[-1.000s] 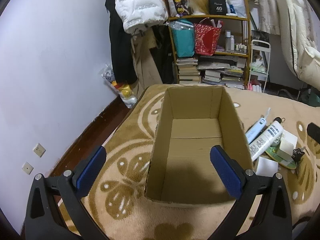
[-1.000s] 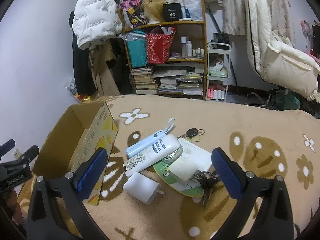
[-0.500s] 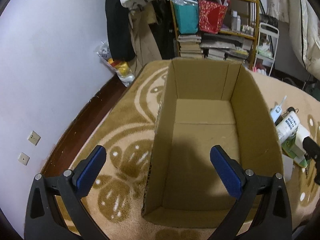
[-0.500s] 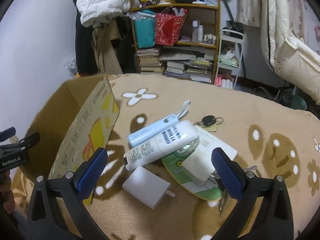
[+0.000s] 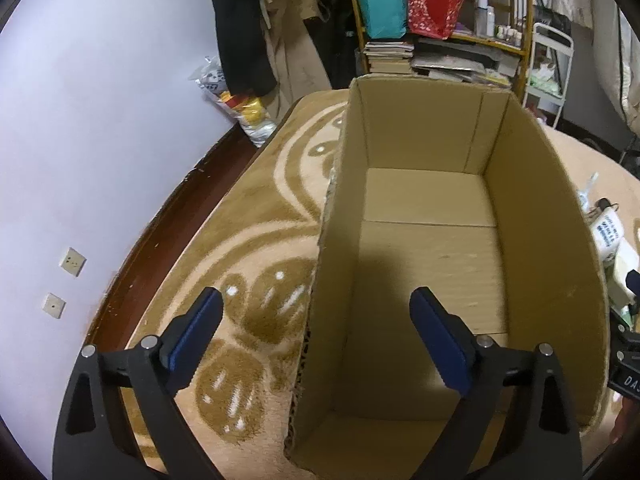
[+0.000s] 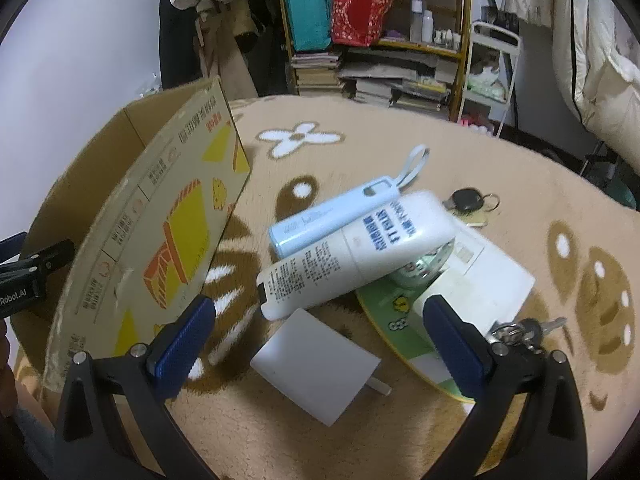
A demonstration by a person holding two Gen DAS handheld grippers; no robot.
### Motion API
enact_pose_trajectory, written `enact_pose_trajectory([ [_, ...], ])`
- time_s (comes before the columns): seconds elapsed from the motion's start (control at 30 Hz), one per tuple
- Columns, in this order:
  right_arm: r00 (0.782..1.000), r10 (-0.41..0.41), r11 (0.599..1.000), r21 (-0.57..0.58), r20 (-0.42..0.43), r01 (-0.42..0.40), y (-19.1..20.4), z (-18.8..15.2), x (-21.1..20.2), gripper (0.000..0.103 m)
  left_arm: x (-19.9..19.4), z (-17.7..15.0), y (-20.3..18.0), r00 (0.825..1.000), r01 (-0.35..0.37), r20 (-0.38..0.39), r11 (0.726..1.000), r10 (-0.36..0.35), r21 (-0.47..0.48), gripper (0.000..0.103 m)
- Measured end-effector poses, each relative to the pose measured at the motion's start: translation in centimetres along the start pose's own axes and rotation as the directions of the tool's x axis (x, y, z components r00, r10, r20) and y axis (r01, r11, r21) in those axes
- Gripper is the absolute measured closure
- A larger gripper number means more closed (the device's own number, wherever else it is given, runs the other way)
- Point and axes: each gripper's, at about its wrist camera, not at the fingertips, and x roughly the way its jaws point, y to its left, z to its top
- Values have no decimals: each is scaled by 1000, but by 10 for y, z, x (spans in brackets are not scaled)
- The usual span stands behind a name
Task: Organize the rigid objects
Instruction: 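Grasp the cardboard box wall with left gripper while right gripper reaches for white charger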
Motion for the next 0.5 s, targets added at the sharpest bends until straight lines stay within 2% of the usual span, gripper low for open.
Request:
enact_pose_trajectory([
  [0.13, 999, -2, 1000, -21, -33, 1, 2, -7, 10, 0, 7, -1, 1, 999, -46, -14, 999, 46, 8, 10],
  [0.2, 998, -11, 1000, -27, -60, 9, 3, -10, 15, 5, 10, -1, 1, 999, -43, -27, 999, 43, 4, 13],
  [0.33, 995, -61, 998, -23, -80, 60, -1, -15, 21, 6, 12, -2, 3, 998, -42, -45, 999, 42, -7, 15],
  [0.5, 995, -24, 999, 31, -100, 27, -8, -19, 26, 7, 13, -5, 0, 997, -53, -54, 999, 54, 12, 16],
])
